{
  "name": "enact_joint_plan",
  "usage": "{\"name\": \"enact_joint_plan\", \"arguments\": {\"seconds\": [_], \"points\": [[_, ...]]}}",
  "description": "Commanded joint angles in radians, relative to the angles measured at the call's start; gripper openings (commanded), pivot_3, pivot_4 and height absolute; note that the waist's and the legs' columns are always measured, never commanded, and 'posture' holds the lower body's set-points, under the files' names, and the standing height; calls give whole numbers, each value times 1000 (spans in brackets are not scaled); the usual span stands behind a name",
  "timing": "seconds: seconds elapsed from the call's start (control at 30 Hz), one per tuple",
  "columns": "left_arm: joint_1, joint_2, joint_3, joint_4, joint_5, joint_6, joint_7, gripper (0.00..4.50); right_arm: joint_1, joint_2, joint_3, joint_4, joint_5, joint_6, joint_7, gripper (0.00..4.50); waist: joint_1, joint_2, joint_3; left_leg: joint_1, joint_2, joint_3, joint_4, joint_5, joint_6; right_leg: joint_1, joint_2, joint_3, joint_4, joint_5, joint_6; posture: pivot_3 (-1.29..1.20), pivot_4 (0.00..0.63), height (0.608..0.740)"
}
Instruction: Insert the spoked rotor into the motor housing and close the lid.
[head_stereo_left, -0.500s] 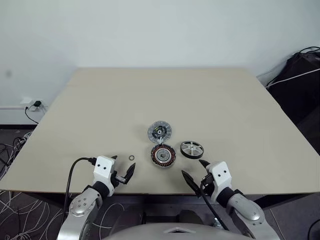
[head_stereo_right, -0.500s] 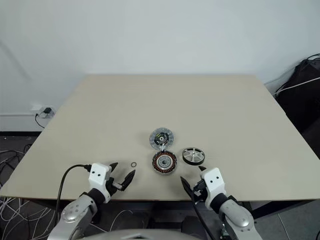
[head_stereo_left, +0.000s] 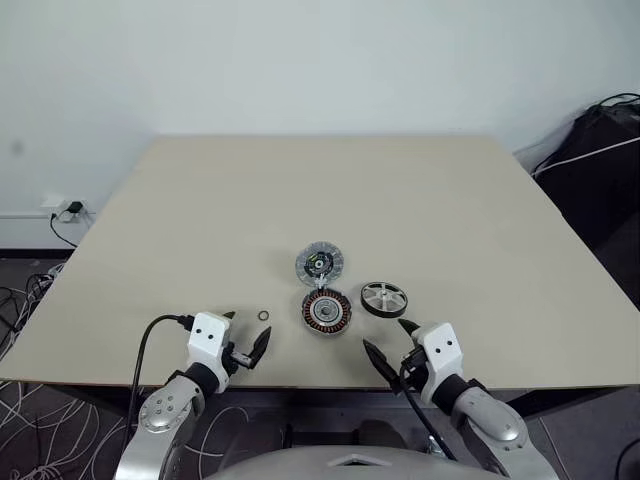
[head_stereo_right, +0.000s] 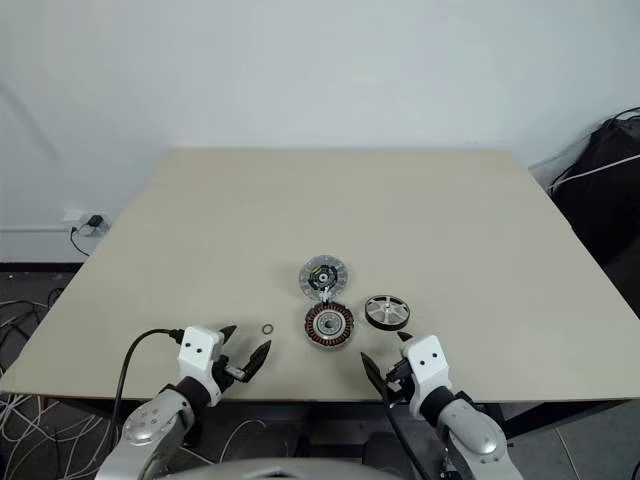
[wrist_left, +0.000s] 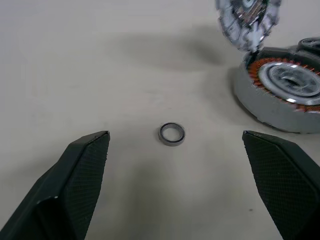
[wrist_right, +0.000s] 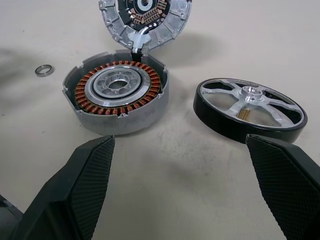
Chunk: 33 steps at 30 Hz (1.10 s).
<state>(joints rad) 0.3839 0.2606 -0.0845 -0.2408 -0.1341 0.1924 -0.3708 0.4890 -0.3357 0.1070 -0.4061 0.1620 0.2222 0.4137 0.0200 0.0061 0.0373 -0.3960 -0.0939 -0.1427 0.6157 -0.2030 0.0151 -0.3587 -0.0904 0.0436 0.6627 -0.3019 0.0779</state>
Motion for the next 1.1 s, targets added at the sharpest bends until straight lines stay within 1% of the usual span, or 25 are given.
{"name": "enact_joint_plan", "arguments": {"seconds": [0.03, 0.27, 0.43, 0.53, 0.73, 1.0, 1.1], "points": [[-52, 13, 6, 21, 36, 19, 24, 4483, -10, 5, 2, -45, -1, -5, -5, 4500, 0, 0, 0, 0, 0, 0, 0, 0, 0, 0, 0, 0, 0, 0, 0, 0, 0, 740], [-173, -1, -15, 116, 31, 76, 2, 4483, -14, 9, 14, -56, -2, 6, -12, 4500, 6, 0, 0, 0, 0, 0, 0, 0, 0, 0, 1, 0, 0, 0, 1, 0, 0, 740], [-224, -22, -27, 171, 16, 88, -26, 4483, -13, 12, 14, -64, -4, 7, -18, 4500, 8, -1, -1, 0, 0, 0, 0, 0, 0, 0, 2, 0, 0, 1, 1, 0, 0, 740], [-244, -36, -31, 199, 14, 93, -36, 4483, -11, 13, 13, -70, -4, 9, -21, 4500, 9, -1, -1, 0, 0, 0, 0, 0, 0, 0, 2, 0, 0, 1, 2, 0, 0, 740], [-280, -35, -64, 252, 59, 90, -26, 4483, -9, 11, 14, -77, -4, 11, -26, 4500, 9, -1, -1, 0, 0, 0, 1, 0, 0, 0, 2, 0, 0, 2, 3, 0, 0, 740], [-298, -44, -97, 299, 91, 106, -23, 4483, -19, 12, 17, -83, -5, 20, -29, 4500, 17, 2, -5, 1, 0, 0, 2, 0, 0, 1, 2, 0, 0, 2, 4, 0, 0, 740], [-292, -44, -103, 300, 99, 109, -23, 3928, -21, 13, 17, -81, -6, 19, -29, 4500, 17, 3, -7, 1, 0, 0, 2, 0, 0, 2, 2, 0, 0, 2, 4, 0, 0, 740]]}}
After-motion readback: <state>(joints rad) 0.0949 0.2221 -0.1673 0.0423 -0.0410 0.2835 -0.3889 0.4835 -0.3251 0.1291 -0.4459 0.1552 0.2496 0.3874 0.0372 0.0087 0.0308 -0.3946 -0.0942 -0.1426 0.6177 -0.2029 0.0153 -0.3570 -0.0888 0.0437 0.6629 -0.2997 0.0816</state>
